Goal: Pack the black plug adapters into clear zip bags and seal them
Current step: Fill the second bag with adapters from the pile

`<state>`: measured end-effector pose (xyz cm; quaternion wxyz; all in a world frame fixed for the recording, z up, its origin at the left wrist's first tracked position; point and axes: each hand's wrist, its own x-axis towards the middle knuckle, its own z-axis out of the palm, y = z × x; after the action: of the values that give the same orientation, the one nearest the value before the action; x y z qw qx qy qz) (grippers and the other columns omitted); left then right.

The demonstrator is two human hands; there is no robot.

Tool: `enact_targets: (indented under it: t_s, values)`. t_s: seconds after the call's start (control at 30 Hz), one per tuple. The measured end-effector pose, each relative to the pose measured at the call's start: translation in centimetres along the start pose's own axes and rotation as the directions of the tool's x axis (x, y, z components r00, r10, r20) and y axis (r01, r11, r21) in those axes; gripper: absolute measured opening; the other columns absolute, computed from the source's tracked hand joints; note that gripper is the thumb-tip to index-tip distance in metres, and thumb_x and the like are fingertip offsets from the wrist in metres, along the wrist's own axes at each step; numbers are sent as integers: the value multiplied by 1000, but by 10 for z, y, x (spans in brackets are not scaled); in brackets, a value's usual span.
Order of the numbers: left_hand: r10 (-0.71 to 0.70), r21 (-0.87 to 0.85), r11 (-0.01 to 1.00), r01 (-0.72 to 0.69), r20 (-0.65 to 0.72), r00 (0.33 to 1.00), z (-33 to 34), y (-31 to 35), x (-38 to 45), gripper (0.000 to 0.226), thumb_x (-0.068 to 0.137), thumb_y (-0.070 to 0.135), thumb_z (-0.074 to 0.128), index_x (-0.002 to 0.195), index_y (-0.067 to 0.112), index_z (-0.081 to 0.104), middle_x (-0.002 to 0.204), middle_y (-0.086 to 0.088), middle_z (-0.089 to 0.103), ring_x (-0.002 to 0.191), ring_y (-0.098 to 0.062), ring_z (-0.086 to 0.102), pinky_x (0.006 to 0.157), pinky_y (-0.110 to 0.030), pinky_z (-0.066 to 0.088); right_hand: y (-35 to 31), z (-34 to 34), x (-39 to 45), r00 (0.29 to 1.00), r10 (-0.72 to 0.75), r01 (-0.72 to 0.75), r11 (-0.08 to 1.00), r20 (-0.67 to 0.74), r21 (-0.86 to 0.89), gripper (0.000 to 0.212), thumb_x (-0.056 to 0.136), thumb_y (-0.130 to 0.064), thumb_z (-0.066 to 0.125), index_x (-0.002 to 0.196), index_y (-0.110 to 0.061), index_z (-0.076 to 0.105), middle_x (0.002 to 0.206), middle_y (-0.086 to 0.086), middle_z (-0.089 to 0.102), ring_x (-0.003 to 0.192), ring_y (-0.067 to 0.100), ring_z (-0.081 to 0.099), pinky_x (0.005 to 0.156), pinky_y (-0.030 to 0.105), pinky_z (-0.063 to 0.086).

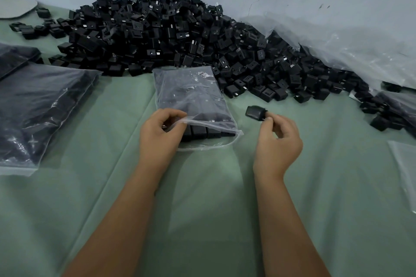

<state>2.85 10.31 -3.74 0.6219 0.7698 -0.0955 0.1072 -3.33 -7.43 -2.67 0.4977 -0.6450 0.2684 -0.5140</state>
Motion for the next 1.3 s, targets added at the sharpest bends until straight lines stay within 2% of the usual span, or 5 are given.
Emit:
enact_targets:
  t_s: [0.37,0.6,0.9,1.17,1.3]
  values:
    - [-32,-23,999,31,-56,998,0,5,-2,6,87,13,69,91,16,73,89,-2,70,83,-13,65,81,-35,54,-11,18,-61,715,-296,426,903,633,-58,19,84,-3,59,97,-7,74,101,-1,68,93,7,61,88,15,45]
    - [118,45,993,-113,-120,986,0,5,-3,12,86,12,71,93,22,70,93,-1,63,84,1,56,75,-7,39,-12,18,-62,586,-227,576,792,778,-203,41,88,-6,57,129,-3,58,131,9,56,121,23,51,106,33,39]
    - [293,155,949,-275,-111,950,1,4,-6,14,83,17,67,95,20,74,89,2,61,87,-13,56,77,-16,43,-15,33,-68,509,-164,659,706,845,-260,47,87,-4,50,133,-3,52,128,15,53,122,29,46,109,36,32]
    - [408,207,905,-373,-165,898,1,-1,-2,25,78,6,70,101,13,76,86,2,56,83,-15,53,76,-24,43,-27,82,-39,347,-30,678,698,937,-229,22,93,-18,39,92,-21,60,106,3,57,101,21,49,88,31,42]
    - [402,178,910,-374,-166,900,3,1,-2,23,78,6,69,100,11,77,85,2,56,80,-19,55,73,-30,46,-20,100,-25,454,154,489,780,878,-389,14,95,-28,42,96,-17,51,98,1,51,93,25,51,68,22,37]
